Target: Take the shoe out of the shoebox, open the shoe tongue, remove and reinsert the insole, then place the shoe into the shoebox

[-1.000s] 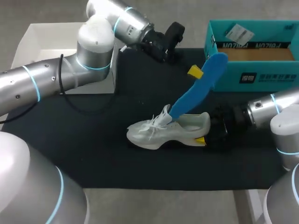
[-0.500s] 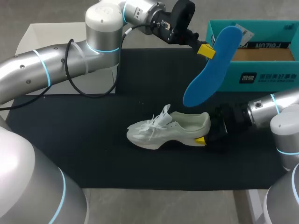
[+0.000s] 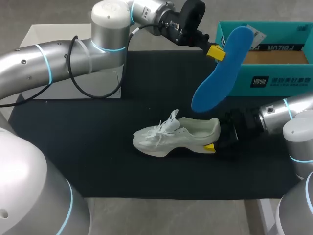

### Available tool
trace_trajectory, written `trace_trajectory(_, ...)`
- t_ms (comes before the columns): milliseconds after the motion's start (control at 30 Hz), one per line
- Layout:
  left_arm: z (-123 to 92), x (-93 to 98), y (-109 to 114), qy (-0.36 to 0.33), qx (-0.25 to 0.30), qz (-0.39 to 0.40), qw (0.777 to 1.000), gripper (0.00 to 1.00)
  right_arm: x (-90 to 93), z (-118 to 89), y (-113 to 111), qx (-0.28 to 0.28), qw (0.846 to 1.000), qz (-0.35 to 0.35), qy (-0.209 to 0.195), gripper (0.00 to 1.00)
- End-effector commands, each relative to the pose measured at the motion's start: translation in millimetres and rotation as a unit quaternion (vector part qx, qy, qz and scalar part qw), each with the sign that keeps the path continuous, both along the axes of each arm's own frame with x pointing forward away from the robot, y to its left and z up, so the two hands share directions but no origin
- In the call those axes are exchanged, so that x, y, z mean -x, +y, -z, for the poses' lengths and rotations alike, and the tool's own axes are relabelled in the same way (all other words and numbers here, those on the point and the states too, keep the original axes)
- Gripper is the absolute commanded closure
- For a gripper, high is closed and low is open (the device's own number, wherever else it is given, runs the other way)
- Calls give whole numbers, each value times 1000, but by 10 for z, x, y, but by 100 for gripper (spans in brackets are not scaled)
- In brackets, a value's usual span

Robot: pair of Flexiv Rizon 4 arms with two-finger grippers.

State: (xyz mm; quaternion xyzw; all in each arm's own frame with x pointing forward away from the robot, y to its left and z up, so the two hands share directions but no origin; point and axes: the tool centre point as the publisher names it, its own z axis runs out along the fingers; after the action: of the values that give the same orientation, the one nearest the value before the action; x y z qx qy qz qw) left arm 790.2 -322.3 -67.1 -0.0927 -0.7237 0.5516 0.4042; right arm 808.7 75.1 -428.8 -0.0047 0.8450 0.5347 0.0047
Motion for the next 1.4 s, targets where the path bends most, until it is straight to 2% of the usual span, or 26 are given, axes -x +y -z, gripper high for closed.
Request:
trace_trajectory(33,-286,142,236,13,23,-39,999,100,-2,14,18,1,1000,1,0,100)
trace_trajectory(233,-634,492,397,47,56,-60,996,100,-2,14,18,1,1000,1,0,100)
trace_trajectory(533,-968,1109,469,93,83,-118,985,100,-2,14,18,1,1000,1,0,100)
trace_trajectory(867,-967,1618,667,150,82,-197,965,100,-2,14,18,1,1000,1,0,100)
trace_trajectory(1000,-954,1775,722,148,104,-214,960,100,-2,14,18,1,1000,1,0,100)
trace_trajectory(1233,-965,2003,704,145,123,-246,951,100,-2,14,18,1,1000,1,0,100)
trace_trajectory(1400,-939,2071,679,171,127,-219,952,100,-2,14,18,1,1000,1,0,100)
